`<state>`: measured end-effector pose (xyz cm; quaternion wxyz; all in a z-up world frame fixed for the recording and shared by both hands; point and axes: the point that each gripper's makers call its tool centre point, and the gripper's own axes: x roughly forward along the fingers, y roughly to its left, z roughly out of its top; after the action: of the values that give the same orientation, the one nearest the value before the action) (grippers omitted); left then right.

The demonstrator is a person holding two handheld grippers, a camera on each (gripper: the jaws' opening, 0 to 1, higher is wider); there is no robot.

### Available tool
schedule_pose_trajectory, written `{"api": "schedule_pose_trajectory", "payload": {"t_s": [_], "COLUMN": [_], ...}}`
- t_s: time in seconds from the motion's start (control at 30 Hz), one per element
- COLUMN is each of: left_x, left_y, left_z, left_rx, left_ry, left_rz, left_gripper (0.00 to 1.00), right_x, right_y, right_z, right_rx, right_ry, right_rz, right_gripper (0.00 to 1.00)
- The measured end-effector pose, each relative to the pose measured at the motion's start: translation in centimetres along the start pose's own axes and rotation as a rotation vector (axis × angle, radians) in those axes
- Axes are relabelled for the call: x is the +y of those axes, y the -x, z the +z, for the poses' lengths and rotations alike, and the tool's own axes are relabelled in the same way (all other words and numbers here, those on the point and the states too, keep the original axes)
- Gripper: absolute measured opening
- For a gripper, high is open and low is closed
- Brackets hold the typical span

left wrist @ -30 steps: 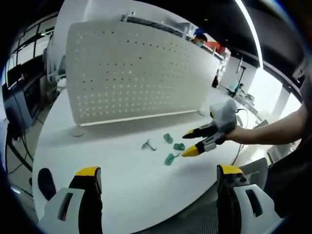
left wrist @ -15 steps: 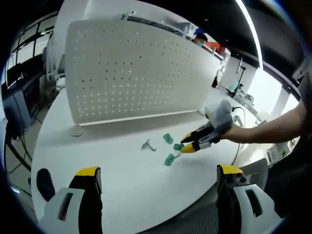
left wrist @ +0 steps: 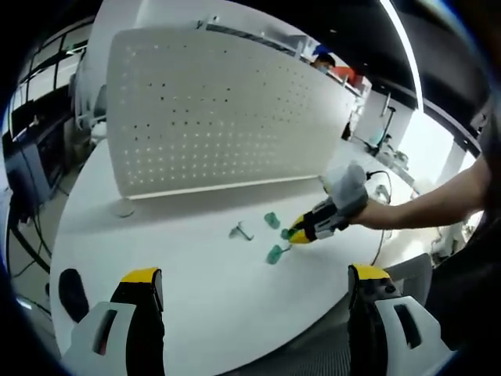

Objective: Insert the hook assembly into the mounting plate slot until the hook locks in place.

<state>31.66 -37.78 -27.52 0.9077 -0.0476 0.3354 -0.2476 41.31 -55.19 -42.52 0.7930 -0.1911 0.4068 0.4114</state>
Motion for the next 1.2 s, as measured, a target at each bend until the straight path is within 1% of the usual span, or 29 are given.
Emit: {"api": "schedule_pose_trajectory", "payload": {"t_s": [0.17, 0.3, 0.37, 0.5, 0.6, 0.67, 0.73, 0.9, 0.97, 1.07, 1.13, 1.2], "left_x": [0.3, 0.3, 0.2, 0.1, 0.0, -0.1, -0.2, -0.4, -0.4, -0.6, -0.6, -0.5], "left_y": [0.0, -0.1, -0.1, -0.3, -0.4, -0.4, -0.4, -0.5, -0.5, -0.6, -0.5, -0.5], "left_z": [-0.3, -0.3, -0.3, -0.3, -0.3, -0.3, -0.3, -0.2, -0.1, 0.1, 0.3, 0.6], "left_rx": [0.004, 0.000, -0.003, -0.002, -0.006, -0.005, -0.005, -0.006, -0.007, -0.010, -0.011, -0.021], "left_ry": [0.007, 0.007, 0.008, 0.008, 0.016, 0.016, 0.012, 0.011, 0.009, 0.008, 0.001, 0.003], "left_rz": [0.004, 0.006, 0.004, -0.001, -0.008, -0.011, -0.014, -0.017, -0.020, -0.026, -0.026, -0.017], "left_gripper": [1.00, 1.00, 1.00, 1.00, 1.00, 1.00, 1.00, 1.00, 1.00, 1.00, 1.00, 1.00], "right_x": [-0.1, -0.6, -0.8, -1.2, -1.1, -1.0, -1.3, -1.4, -1.4, -1.7, -1.7, -1.7], "right_y": [0.1, 0.2, 0.3, 0.5, 0.5, 0.6, 0.7, 1.0, 1.1, 1.3, 1.5, 1.8], "right_z": [0.1, 0.4, 0.3, 0.4, 0.3, 0.2, 0.3, 0.5, 0.7, 0.8, 1.1, 1.8], "right_rx": [-0.002, 0.001, 0.007, 0.012, 0.011, 0.024, 0.013, 0.011, 0.005, -0.001, -0.014, -0.041], "right_ry": [-0.017, 0.019, 0.036, 0.036, 0.031, 0.005, 0.016, 0.015, 0.004, -0.002, -0.018, -0.042], "right_rz": [-0.005, -0.030, -0.039, -0.050, -0.043, -0.036, -0.047, -0.053, -0.052, -0.072, -0.079, -0.081], "right_gripper": [0.10, 0.06, 0.01, 0.01, 0.01, 0.01, 0.01, 0.01, 0.01, 0.01, 0.01, 0.01]}}
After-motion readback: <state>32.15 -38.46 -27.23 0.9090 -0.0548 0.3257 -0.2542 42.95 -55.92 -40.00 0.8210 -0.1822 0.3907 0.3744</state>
